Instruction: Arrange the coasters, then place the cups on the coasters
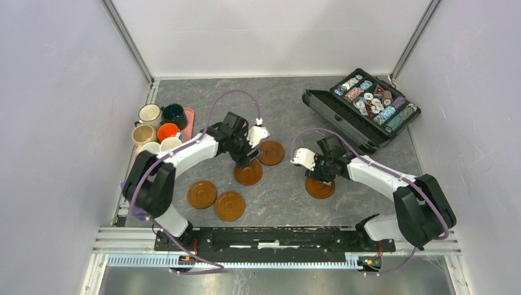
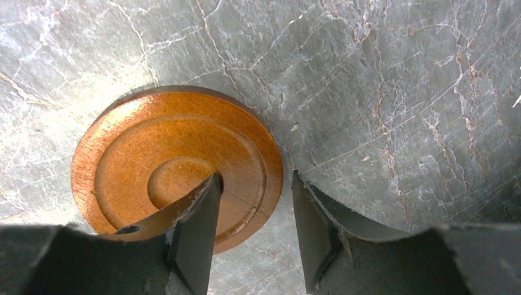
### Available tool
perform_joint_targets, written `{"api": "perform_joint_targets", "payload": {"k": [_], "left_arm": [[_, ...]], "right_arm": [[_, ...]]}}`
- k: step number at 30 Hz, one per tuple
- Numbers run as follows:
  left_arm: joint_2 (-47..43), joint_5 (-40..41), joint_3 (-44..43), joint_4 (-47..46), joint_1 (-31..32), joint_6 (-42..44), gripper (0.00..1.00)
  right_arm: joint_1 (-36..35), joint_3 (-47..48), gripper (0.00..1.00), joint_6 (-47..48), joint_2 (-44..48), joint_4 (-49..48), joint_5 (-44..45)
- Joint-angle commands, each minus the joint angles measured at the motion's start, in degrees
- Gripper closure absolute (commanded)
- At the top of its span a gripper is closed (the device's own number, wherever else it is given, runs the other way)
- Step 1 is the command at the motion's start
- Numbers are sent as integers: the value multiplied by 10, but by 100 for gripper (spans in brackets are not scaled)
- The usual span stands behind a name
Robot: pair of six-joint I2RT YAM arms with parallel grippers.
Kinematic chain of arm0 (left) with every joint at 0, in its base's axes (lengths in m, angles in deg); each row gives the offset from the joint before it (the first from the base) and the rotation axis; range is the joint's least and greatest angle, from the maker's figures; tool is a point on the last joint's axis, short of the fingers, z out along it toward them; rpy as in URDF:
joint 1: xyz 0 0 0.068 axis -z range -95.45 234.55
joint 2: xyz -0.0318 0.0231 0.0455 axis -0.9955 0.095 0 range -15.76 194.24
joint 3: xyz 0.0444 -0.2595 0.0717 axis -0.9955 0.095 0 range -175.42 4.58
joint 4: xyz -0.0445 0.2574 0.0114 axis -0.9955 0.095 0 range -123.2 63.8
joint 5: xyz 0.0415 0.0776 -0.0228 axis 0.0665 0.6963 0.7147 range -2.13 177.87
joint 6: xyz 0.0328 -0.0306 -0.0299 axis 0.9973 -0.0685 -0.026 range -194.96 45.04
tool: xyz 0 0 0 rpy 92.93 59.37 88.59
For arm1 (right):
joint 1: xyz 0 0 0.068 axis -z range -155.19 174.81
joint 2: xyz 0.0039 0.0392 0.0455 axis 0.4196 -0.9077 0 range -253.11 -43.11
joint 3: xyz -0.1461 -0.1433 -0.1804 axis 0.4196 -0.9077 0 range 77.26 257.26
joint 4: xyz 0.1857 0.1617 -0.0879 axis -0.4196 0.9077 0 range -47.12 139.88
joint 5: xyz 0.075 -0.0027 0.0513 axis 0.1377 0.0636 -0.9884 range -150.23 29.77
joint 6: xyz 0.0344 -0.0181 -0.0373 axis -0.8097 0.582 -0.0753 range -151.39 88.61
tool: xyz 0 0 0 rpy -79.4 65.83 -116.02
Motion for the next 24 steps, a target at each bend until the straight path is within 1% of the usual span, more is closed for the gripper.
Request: {"api": "perform_joint_targets", "payload": {"k": [1, 4, 10, 13, 16, 20, 24], "left_arm": [[75, 14, -87, -78, 12, -90, 24], [130, 13, -141, -77, 15, -118, 28], [194, -10, -196, -77, 17, -138, 33], [223, -8, -214, -77, 20, -146, 35], [247, -11, -232, -72, 23, -156, 41], [266, -7, -242, -72, 43, -149, 45], [289, -3, -267, -67, 63, -163, 49]], "right_arm": [[7, 10, 48, 1, -42, -53, 40], [7, 17, 49, -2, -43, -70, 54], [8, 34, 50, -16, -37, -81, 71], [7, 39, 48, -24, -28, -71, 40], [8, 39, 44, -29, -4, -62, 16], [8, 40, 41, -33, 25, -56, -10], [7, 45, 39, -33, 58, -53, -36]]}}
